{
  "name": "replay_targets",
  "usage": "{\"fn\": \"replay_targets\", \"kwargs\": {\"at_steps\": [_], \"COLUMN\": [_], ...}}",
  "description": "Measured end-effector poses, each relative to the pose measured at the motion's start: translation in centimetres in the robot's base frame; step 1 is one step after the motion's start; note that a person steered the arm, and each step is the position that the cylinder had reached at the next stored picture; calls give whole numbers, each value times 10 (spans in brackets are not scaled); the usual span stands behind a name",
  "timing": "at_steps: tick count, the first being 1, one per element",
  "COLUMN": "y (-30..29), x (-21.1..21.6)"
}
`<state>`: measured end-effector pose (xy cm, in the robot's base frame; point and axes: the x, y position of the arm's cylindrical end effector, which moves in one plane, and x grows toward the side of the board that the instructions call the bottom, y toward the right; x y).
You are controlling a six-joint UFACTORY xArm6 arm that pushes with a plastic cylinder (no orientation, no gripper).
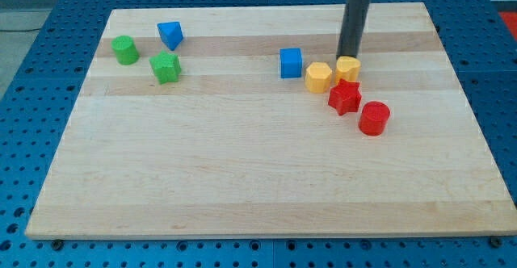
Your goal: Push the blue triangle slightly to right
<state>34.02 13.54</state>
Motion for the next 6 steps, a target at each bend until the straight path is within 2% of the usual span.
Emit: {"fn": "replay_targets", "kwargs": {"at_steps": [3,4,5,6], "y": [-5,-2,-27,-96], "x": [6,-36,-78,-101]}}
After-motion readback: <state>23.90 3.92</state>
